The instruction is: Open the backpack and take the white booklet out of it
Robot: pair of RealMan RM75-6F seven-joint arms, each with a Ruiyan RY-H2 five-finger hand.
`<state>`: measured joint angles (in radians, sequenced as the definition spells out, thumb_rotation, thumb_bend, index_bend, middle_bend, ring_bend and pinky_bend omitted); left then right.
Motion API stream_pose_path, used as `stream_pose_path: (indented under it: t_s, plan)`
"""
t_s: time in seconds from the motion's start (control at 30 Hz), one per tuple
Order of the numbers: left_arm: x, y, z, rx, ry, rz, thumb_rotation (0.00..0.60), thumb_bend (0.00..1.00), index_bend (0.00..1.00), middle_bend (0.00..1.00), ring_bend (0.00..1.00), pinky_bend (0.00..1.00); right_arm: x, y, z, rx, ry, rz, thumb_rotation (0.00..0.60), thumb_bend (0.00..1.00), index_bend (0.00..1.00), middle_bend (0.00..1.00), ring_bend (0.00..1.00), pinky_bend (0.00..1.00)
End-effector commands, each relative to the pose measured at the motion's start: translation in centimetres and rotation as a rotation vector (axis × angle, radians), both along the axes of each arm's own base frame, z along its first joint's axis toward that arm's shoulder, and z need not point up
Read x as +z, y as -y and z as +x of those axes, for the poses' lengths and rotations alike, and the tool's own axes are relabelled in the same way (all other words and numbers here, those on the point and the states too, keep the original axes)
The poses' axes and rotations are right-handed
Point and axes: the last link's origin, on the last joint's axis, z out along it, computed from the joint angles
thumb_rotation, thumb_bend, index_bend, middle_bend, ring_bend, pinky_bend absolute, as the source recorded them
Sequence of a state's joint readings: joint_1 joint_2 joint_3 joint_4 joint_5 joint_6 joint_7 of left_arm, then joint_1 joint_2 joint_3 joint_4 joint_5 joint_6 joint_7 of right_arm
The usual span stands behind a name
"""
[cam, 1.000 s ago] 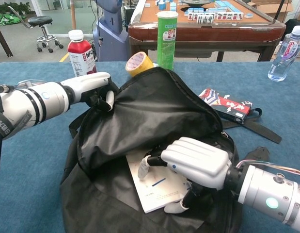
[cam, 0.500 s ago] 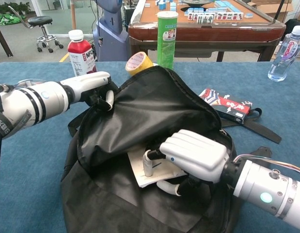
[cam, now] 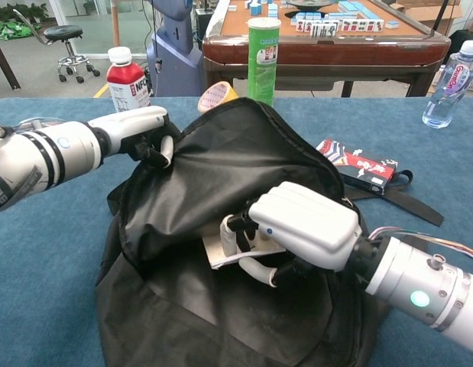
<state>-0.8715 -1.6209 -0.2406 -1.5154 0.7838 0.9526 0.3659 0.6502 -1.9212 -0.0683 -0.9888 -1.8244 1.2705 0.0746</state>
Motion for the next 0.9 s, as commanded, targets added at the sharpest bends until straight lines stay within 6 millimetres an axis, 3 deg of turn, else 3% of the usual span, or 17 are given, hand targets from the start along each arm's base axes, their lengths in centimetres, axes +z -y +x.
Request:
stream_pose_path:
  t_s: [0.03,0.23,0.7,0.83,0.9]
  plan:
    - [0.1,-0.1,-0.1,0.002,-0.002,0.004,0.6,0.93,0.79,0.78,0.63,0.32,1.4,0.1,0.4,0.001,0.046,-0.004,0.6,0.55,0.77,0.61,0.51,0.53]
    - [0.6,-0.3,-0.1,0.002,0.0,0.013,0.6,0.93,0.79,0.78,0.63,0.32,5.0,-0.1,1.3,0.003,0.135,0.004,0.6,0.55,0.81,0.65,0.56,0.58]
    - [1.4,0.2,-0.3,-0.017,-0.001,0.015,0.6,0.93,0.79,0.78,0.63,0.32,16.2,0.2,3.7,-0.025,0.357,-0.005,0.6,0.55,0.83,0.67,0.59,0.61]
    - [2.3,1.0,-0.1,-0.059,-0.002,-0.011,0.596,0.9,0.72,0.78,0.63,0.32,19.9,0.9,4.1,-0.041,0.429,-0.049,0.6,0.55,0.83,0.67,0.59,0.62]
    - [2.7,1.4,0.1,-0.076,0.005,-0.025,0.56,0.86,0.68,0.77,0.62,0.32,21.4,1.3,4.2,-0.045,0.451,-0.071,0.6,0.55,0.83,0.67,0.59,0.62]
